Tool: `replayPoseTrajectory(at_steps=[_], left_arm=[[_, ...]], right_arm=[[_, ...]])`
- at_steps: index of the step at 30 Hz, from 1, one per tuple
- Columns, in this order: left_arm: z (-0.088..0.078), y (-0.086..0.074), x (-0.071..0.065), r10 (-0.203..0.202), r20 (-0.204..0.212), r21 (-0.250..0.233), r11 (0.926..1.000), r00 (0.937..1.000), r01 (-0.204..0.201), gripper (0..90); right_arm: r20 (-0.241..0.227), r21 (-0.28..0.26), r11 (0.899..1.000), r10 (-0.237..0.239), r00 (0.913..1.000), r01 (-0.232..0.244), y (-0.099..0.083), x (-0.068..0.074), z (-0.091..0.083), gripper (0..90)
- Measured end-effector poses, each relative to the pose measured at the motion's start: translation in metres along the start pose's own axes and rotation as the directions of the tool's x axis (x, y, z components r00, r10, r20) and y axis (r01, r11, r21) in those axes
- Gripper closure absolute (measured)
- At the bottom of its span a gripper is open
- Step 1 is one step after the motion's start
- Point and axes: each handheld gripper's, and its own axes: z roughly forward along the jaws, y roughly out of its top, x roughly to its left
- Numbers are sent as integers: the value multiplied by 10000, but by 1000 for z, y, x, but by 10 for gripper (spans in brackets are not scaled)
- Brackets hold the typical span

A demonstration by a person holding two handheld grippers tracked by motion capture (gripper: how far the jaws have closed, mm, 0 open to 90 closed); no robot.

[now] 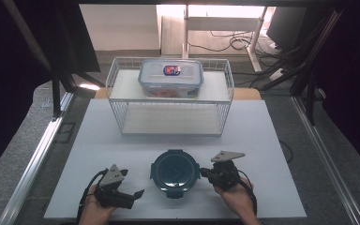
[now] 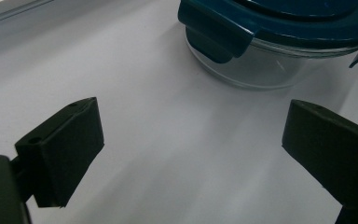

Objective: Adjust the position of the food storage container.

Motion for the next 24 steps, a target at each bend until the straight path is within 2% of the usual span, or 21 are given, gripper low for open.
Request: replayPoseTrajectory(at_steps=[4,7,12,15,20,21,24], left_arm=[[-3,1,2,-326,138,134,9994,9994,324,68],[-4,1,4,-542,342,52,9985,9979,540,77],[-3,0,3,-422,207,52,9991,9989,421,75],[-2,-1,3,-307,140,16,9995,9994,307,71],[-2,-2,3,-204,78,-34,9998,9998,204,63],[-2,-2,3,-197,66,-40,9998,9998,197,62],[-1,-2,3,-173,59,-37,9998,9998,173,61]], right_arm=[[112,-48,9993,-365,9993,366,-2,0,-3,846],[171,-360,9981,-491,9986,497,-6,-4,-12,748],[-186,-656,9969,-455,9988,441,-12,-12,-25,507],[-347,-856,9957,-394,9986,363,-17,-15,-28,322],[-68,-1305,9897,-600,9982,587,-25,-12,-32,95],[-134,-1297,9892,-710,9974,686,-26,-12,-32,64],[-252,-1360,9882,-738,9970,698,-31,-11,-32,45]])
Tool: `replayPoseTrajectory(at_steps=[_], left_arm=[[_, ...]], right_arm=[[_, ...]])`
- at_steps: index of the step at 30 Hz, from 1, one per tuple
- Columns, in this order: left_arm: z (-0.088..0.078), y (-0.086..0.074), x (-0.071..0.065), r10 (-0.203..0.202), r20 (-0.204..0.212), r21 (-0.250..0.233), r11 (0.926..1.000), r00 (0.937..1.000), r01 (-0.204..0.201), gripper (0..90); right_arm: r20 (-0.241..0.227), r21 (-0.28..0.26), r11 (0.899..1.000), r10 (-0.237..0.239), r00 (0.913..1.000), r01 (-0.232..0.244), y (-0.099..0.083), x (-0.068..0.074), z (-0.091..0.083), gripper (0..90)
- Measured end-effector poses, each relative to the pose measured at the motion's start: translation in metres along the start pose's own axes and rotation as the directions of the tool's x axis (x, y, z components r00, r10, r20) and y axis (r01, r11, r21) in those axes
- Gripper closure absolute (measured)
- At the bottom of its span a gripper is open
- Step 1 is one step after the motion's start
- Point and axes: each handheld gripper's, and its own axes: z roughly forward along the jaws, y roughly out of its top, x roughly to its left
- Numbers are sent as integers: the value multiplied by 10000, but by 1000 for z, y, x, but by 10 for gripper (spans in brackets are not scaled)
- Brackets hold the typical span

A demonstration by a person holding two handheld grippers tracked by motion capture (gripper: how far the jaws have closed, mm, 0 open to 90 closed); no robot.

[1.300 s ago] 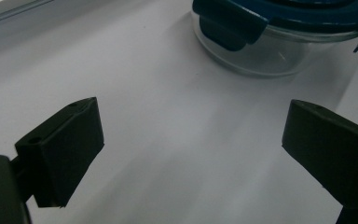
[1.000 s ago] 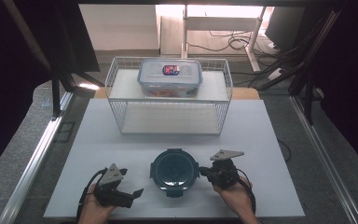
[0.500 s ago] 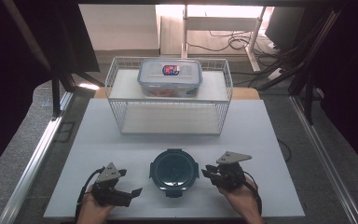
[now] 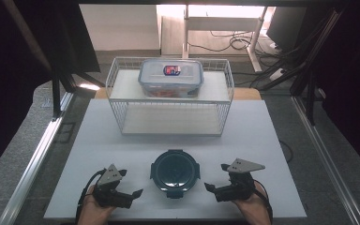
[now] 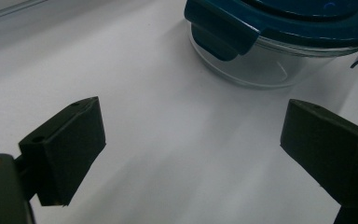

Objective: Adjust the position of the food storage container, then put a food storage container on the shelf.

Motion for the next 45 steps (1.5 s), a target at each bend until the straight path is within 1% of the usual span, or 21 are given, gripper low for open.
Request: replayPoseTrajectory(at_steps=[5,9,12,16,20,21,23,25,26,27,28,30,31,34,36,38,40,42,43,44,45], left_arm=[[1,0,0,-24,20,58,10000,10000,24,61],[1,0,1,-157,112,21,9999,9998,156,64],[2,-1,2,-131,51,-37,9999,9999,131,57],[2,-1,2,-140,66,-99,9999,9999,141,49],[2,3,2,-408,269,-59,9991,9988,409,49],[2,5,2,-495,376,-47,9988,9981,497,49],[2,10,2,-713,648,-125,9973,9953,722,44],[2,17,2,-904,992,-305,9951,9910,938,36],[3,22,2,-966,1212,-408,9939,9879,1022,35],[4,26,2,-1080,1479,-469,9921,9831,1160,35],[7,31,2,-1102,1581,-468,9918,9812,1190,36],[13,40,2,-1049,1685,-394,9928,9801,1130,42],[17,43,2,-1074,1822,-315,9929,9774,1150,45],[33,54,2,-1105,2117,129,9938,9711,1103,44],[45,59,3,-1257,2384,515,9918,9630,1167,44],[56,61,4,-1471,2726,888,9879,9508,1274,44],[62,60,8,-1967,3360,1258,9786,9211,1631,40],[65,56,8,-2321,3800,1627,9697,8954,1823,72],[64,55,7,-2385,3780,1608,9685,8946,1902,84],[64,55,8,-2525,3795,1660,9650,8901,2029,95],[63,55,10,-2644,3846,1733,9618,8844,2121,105]], right_arm=[[-79,199,9998,101,9999,-99,-6,-2,3,29],[31,165,9998,61,10000,-61,-6,-3,3,21],[68,119,9999,14,10000,-15,-6,-5,2,11],[14,91,9999,89,10000,-89,-6,-6,3,11],[-52,236,9997,32,10000,-31,-2,-2,5,15],[-107,271,9996,107,9999,-104,-1,0,6,15],[-354,356,9991,257,9990,-245,2,2,8,5],[-512,338,9988,375,9980,-358,7,5,10,0],[-535,400,9982,473,9974,-452,10,6,11,0],[-646,498,9972,593,9961,-561,12,7,13,0],[-696,621,9964,615,9957,-572,15,9,14,0],[-615,765,9958,547,9966,-499,21,13,19,21],[-686,800,9955,565,9960,-509,23,13,22,30],[-1079,1072,9905,979,9893,-863,28,11,32,50],[-1304,1355,9842,1313,9827,-1136,29,7,39,63],[-1560,1503,9787,1632,9742,-1399,30,2,47,82],[-1985,1808,9680,2091,9575,-1739,31,-1,56,92],[-2209,2156,9582,2353,9465,-1879,30,-3,63,123],[-2512,2335,9513,2588,9327,-2011,30,-3,66,132],[-2567,2445,9443,2823,9244,-2204,29,-4,67,137],[-2590,2472,9413,2927,9205,-2297,29,-5,66,151]])
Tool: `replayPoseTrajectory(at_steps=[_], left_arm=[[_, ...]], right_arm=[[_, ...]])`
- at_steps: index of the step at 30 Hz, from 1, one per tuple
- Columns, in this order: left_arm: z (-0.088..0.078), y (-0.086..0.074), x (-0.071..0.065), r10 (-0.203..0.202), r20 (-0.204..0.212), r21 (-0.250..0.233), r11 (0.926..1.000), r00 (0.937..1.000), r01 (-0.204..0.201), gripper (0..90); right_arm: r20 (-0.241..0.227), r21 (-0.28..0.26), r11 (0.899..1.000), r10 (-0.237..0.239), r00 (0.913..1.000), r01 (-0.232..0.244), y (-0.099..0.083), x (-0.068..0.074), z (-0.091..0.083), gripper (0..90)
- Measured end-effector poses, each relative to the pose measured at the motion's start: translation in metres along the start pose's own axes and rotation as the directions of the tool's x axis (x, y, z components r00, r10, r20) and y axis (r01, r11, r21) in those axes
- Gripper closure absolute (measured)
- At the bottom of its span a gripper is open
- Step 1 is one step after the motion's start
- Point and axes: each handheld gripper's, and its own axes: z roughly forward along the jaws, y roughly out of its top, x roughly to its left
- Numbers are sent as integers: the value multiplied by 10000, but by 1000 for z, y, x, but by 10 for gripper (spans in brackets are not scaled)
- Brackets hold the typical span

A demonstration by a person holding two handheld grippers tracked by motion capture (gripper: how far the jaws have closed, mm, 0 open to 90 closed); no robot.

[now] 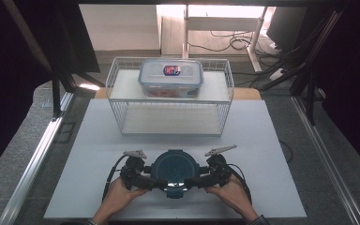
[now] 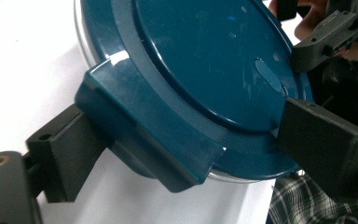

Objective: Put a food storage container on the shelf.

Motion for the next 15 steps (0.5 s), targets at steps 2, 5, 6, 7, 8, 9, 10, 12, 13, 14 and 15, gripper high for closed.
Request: replayPoseTrajectory(at_steps=[2,5,6,7,8,9,10,12,13,14,15], left_arm=[[-4,-1,5,-482,351,-202,9986,9982,489,152],[-11,-7,11,-1280,832,-534,9897,9883,1327,273],[-13,-9,12,-1396,920,-574,9877,9859,1452,293],[-14,-12,12,-1479,971,-654,9858,9842,1546,312],[-16,-14,12,-1568,1037,-732,9836,9822,1648,325],[-18,-17,13,-1715,1191,-908,9790,9780,1828,344],[-21,-20,14,-1869,1414,-1057,9735,9722,2026,376],[-24,-25,15,-2141,1780,-1323,9620,9605,2390,439],[-26,-27,14,-2158,1872,-1353,9606,9583,2427,457],[-27,-28,13,-2177,1891,-1376,9596,9575,2453,469],[-28,-29,12,-2148,1857,-1369,9606,9588,2417,473]], right_arm=[[-142,-8,9995,310,9994,-310,0,-3,-3,200],[-615,-135,9968,779,9951,-789,-1,-9,-8,292],[-752,-132,9963,836,9937,-848,-1,-9,-10,324],[-831,-178,9961,852,9929,-870,-2,-10,-12,360],[-925,-182,9957,886,9918,-906,-2,-9,-13,389],[-984,-192,9952,936,9907,-959,-4,-8,-15,430],[-1095,-224,9937,1068,9882,-1098,-5,-8,-16,452],[-1258,-350,9891,1376,9825,-1430,-9,-7,-19,494],[-1301,-447,9872,1461,9807,-1530,-10,-7,-19,506],[-1365,-466,9849,1592,9778,-1669,-11,-7,-21,517],[-1414,-526,9840,1616,9767,-1704,-12,-7,-21,527]])
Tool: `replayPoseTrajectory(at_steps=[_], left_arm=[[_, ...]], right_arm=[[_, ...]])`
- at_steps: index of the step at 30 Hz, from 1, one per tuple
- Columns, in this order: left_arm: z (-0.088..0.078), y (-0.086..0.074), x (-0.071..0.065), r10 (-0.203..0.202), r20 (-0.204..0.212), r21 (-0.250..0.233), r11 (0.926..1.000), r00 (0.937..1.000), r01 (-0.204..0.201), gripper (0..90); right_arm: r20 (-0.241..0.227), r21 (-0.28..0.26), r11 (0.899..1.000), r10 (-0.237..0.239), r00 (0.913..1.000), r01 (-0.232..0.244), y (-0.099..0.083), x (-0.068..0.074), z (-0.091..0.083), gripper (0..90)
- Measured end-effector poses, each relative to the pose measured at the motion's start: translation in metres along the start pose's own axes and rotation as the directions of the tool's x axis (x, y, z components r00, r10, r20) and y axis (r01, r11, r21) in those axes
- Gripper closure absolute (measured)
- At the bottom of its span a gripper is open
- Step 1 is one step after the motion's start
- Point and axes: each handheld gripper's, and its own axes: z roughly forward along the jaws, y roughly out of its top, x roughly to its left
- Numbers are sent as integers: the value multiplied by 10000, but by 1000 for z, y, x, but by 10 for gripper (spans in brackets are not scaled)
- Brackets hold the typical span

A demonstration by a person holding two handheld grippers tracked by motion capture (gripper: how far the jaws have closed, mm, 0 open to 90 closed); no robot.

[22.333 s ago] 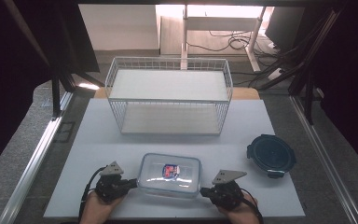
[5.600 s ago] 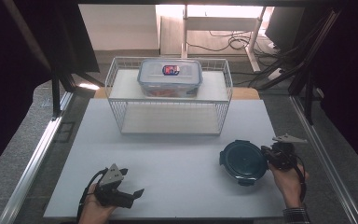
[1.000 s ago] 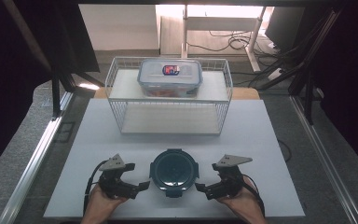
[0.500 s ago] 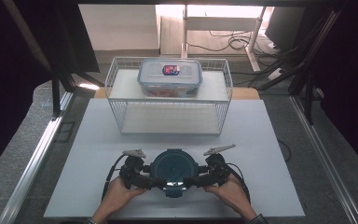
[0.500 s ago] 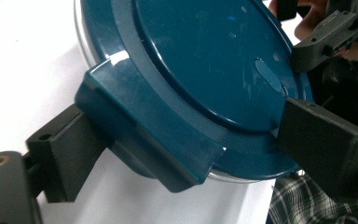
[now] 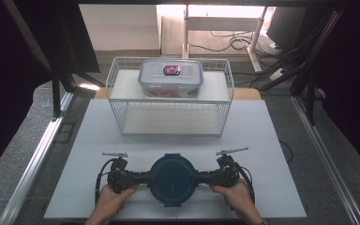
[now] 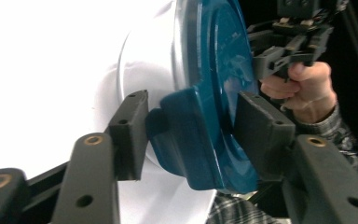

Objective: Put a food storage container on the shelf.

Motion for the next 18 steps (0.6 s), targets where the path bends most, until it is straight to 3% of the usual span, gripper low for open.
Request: replayPoseTrajectory(at_steps=[4,8,10,13,18], left_arm=[[-2,-4,-6,209,-306,-55,9998,9993,-211,467],[-6,-10,-8,457,-863,14,9990,9952,-458,453],[-5,-11,-4,144,-377,-87,9999,9992,-148,480],[-4,-9,-4,66,-376,-101,9999,9993,-70,517],[-5,-5,-6,-301,-265,-177,9994,9992,297,548]], right_arm=[[44,-64,10000,-64,10000,65,-2,4,-1,537],[203,-58,9999,-137,9997,139,-3,7,-2,535],[162,-58,9999,-112,9998,113,-4,5,-2,534],[251,-34,9998,-183,9995,184,-4,6,-3,532],[367,-212,9996,200,9991,-192,-7,6,-3,538]])
